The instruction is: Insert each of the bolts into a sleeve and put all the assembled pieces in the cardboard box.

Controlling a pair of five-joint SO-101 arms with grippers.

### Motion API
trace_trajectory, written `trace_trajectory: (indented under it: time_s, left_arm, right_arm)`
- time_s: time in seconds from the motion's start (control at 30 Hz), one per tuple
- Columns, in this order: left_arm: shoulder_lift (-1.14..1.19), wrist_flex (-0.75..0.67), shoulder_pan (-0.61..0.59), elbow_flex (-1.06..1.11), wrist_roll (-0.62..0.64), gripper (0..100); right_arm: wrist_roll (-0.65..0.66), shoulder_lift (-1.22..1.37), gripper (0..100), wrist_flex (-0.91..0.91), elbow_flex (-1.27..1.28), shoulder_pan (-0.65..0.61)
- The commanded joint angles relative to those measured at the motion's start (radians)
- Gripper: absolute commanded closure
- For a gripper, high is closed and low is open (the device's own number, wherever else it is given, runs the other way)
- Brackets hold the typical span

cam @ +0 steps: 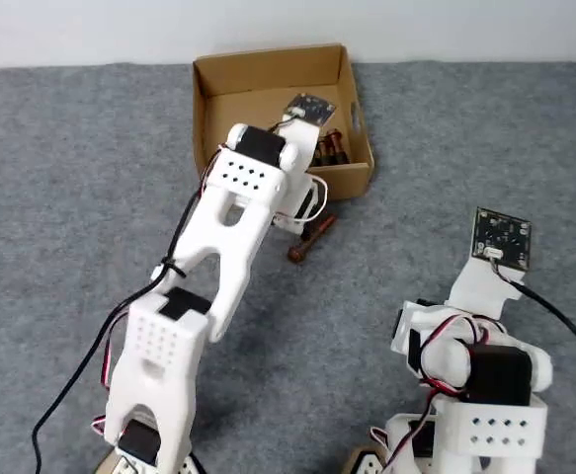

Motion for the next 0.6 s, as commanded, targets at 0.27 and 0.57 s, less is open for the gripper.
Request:
trace_trajectory:
  time_s: [0.27, 0.57]
  left_arm:
    - [0.199, 0.017, 0.008, -0.282, -0.043, 80]
    - [0.293, 0.017, 0.032, -0.283, -0.041, 80]
  right_arm:
    - [-0.011, -0.013, 99.1, -0.018, -0.011, 0.015]
    - [-0.011, -0.013, 99.1, -0.025, -0.011, 0.015]
